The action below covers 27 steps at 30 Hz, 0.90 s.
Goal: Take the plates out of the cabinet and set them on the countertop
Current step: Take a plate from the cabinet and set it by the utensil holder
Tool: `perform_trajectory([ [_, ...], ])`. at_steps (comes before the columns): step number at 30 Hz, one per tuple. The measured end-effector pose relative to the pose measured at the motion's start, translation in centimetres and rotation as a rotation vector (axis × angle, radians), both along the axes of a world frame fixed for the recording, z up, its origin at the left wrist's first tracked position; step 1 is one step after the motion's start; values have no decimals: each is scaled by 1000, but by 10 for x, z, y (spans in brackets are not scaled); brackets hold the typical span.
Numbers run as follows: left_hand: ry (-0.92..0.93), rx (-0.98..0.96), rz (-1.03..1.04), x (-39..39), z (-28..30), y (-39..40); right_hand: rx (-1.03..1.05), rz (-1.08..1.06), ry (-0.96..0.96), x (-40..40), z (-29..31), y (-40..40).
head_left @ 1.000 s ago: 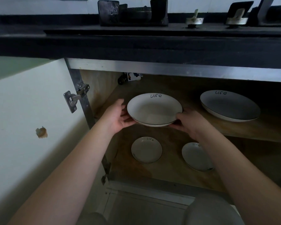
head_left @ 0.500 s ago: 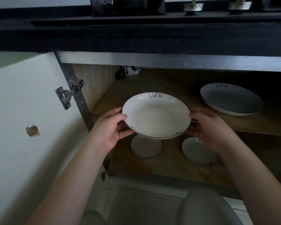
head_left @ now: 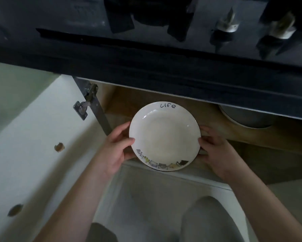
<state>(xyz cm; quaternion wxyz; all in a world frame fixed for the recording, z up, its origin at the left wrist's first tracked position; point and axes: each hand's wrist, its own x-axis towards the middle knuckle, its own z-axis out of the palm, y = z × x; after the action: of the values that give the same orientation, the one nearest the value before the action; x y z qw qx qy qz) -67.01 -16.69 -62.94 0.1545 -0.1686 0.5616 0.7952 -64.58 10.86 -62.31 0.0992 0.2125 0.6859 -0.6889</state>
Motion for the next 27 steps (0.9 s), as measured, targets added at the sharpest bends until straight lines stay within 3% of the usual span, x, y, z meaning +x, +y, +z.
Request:
perform_trajectory([
  [6, -145, -38, 3, 49, 31, -6, 10, -4, -175, 37, 50, -16],
  [16, -315, -81, 36, 159, 136, -25, -25, 29, -344, 122, 155, -43],
  [27, -169, -67, -46, 208, 250, -73, -60, 18, -299, 182, 287, -74],
])
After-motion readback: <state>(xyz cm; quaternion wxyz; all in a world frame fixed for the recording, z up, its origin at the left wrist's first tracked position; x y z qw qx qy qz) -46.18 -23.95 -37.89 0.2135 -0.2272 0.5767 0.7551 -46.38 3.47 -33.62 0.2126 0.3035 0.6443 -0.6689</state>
